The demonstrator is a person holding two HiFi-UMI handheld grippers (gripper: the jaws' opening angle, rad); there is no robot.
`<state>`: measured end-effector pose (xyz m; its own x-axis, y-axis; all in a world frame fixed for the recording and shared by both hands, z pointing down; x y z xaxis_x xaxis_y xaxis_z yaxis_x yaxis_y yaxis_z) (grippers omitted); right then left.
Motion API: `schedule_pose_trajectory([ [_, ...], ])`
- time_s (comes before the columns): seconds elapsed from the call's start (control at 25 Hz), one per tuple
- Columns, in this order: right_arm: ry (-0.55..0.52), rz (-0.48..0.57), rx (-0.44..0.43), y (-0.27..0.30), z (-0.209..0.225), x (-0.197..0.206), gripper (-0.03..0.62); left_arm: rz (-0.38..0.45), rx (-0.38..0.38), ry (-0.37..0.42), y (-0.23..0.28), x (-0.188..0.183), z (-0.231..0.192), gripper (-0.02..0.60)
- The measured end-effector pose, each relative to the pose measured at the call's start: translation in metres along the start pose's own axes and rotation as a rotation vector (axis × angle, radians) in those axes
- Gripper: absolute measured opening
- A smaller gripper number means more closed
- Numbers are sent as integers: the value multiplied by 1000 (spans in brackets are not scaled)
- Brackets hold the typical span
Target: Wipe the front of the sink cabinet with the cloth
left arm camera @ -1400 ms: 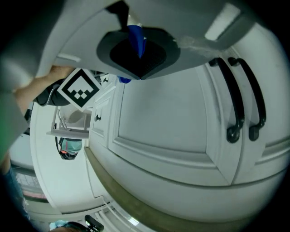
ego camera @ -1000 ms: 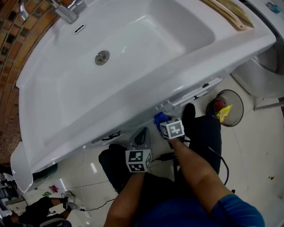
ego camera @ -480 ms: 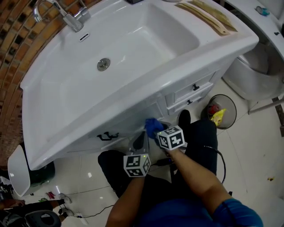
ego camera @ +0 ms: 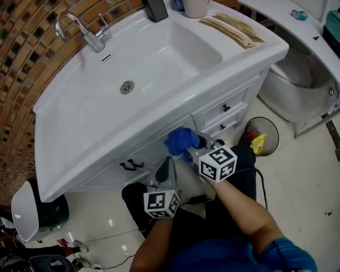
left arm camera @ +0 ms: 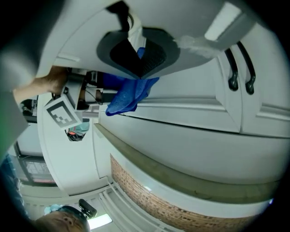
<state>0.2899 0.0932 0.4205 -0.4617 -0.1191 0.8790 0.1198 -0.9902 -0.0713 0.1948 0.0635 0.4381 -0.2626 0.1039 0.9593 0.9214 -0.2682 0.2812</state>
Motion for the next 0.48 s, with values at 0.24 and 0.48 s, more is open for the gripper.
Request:
schedule_pose_trajectory([
  [0.24, 22, -3, 16, 2, 15, 2, 81, 17, 13, 24, 2, -8, 9, 0],
  [0.48, 87, -62, 51, 1, 32, 37, 81, -24, 15, 43, 10, 4, 12, 1],
])
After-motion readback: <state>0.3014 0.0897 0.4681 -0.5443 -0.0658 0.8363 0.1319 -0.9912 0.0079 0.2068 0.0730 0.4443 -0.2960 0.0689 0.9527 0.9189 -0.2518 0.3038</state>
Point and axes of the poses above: the fingertips, and each gripper's own axes: y forward along the fingers, z to its right, x out of its underside, the point moved 1 cm from there along -y, backward along the fingers, and after that the axes turned 12 degrees about -x, right-handed, at the moved point
